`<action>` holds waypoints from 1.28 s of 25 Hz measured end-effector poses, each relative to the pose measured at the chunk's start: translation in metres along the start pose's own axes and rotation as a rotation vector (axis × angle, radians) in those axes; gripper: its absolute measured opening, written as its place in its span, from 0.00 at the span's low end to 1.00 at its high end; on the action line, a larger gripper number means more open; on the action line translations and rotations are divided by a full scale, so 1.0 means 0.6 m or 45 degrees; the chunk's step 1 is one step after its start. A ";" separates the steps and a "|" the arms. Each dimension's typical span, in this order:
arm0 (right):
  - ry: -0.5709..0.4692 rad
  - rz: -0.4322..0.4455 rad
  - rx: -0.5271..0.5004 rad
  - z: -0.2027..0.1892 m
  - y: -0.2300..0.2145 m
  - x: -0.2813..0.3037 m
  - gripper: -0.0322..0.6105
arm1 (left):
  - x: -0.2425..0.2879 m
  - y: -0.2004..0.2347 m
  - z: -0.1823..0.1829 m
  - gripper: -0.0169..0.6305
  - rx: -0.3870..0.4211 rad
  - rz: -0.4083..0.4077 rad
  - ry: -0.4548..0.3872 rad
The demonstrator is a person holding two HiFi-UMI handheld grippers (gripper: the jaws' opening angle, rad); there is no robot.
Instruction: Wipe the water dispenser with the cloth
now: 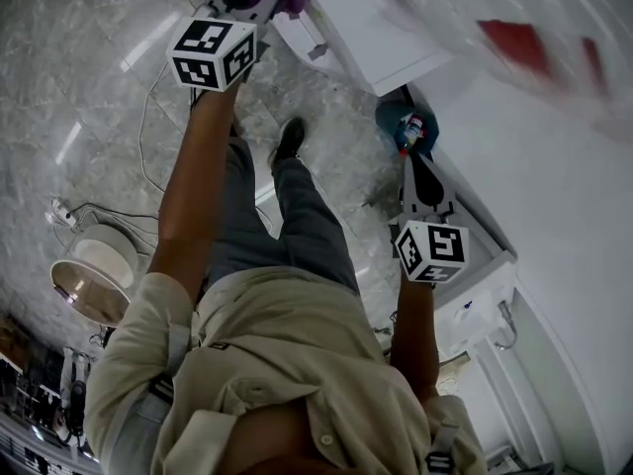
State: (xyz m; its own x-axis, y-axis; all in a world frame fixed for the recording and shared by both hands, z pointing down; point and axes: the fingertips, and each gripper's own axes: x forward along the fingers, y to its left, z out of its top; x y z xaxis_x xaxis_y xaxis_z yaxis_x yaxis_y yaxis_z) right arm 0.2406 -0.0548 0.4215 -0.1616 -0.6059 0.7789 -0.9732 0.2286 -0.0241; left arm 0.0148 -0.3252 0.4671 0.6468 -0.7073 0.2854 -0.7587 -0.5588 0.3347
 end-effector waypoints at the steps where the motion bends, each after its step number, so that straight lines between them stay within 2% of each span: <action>1: -0.001 -0.002 0.003 -0.002 -0.004 -0.002 0.09 | -0.001 -0.009 -0.004 0.16 -0.007 -0.008 0.001; 5: 0.003 -0.002 0.013 -0.009 -0.008 -0.002 0.09 | -0.013 -0.084 -0.036 0.16 -0.068 -0.093 0.015; 8: 0.006 0.009 0.013 -0.013 -0.007 0.002 0.09 | -0.033 -0.189 -0.077 0.16 -0.133 -0.230 0.043; 12: 0.025 0.012 0.009 -0.022 0.002 0.027 0.09 | -0.052 -0.313 -0.168 0.16 -0.206 -0.411 0.130; 15: 0.035 0.012 0.006 -0.031 0.006 0.050 0.09 | -0.049 -0.350 -0.213 0.16 -0.217 -0.478 0.167; 18: 0.036 0.008 0.008 -0.028 0.003 0.039 0.09 | -0.049 -0.359 -0.205 0.16 -0.185 -0.484 0.164; 20: 0.035 0.006 0.011 -0.025 -0.002 0.025 0.09 | -0.052 -0.352 -0.191 0.16 -0.180 -0.463 0.163; 22: 0.035 0.007 0.014 -0.026 -0.003 0.022 0.09 | -0.052 -0.315 -0.176 0.16 -0.174 -0.391 0.130; 26: 0.043 0.011 0.020 -0.037 0.005 0.038 0.09 | -0.031 -0.167 -0.141 0.16 -0.162 -0.185 0.032; 32: 0.051 -0.013 0.039 -0.043 0.000 0.027 0.09 | 0.008 0.014 -0.062 0.16 -0.075 0.015 -0.014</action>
State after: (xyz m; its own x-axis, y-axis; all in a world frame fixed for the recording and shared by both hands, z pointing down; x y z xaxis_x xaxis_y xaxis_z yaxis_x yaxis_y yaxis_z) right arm 0.2420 -0.0449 0.4503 -0.1458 -0.5769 0.8037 -0.9794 0.1991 -0.0347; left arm 0.0146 -0.3173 0.5047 0.6370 -0.7183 0.2799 -0.7600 -0.5243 0.3840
